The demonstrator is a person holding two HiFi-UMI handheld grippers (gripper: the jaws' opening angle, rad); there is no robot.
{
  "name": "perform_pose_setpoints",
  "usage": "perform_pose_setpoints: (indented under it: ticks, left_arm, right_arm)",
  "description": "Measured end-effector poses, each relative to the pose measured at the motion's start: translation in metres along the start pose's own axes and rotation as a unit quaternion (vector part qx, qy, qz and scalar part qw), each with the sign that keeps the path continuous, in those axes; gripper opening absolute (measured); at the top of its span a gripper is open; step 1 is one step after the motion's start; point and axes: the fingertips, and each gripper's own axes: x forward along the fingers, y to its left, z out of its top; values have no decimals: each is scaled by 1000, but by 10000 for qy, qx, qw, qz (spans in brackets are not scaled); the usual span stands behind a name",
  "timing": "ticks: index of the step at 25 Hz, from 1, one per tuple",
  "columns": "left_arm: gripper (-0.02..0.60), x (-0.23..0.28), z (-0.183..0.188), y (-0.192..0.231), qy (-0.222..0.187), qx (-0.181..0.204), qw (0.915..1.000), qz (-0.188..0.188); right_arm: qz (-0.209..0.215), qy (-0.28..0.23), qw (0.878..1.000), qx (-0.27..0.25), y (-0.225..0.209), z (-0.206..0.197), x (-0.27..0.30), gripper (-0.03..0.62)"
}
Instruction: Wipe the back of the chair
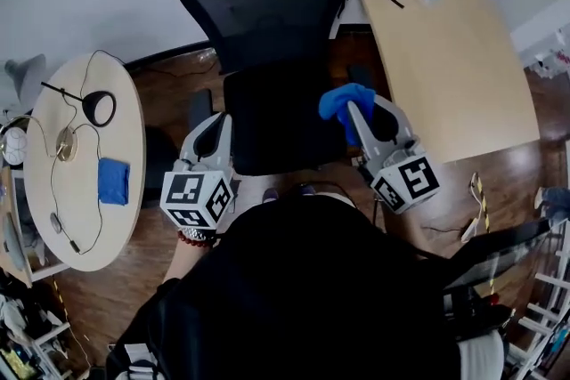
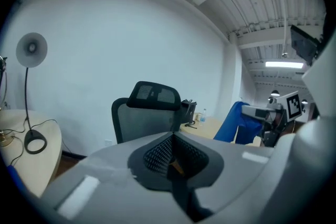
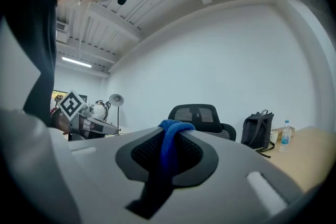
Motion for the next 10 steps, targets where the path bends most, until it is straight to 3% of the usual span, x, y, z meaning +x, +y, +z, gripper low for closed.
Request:
perform_pose_setpoints:
  ticks: [5, 10]
  left_arm:
    - [6, 4, 0, -20, -28, -73, 9999, -134]
    - [6, 29, -1, -55, 165, 283, 9971, -681]
  right_arm:
    - [32, 23, 10000, 15, -9, -6, -5, 46]
    - [-500, -199, 9984, -184, -30, 0, -34, 44]
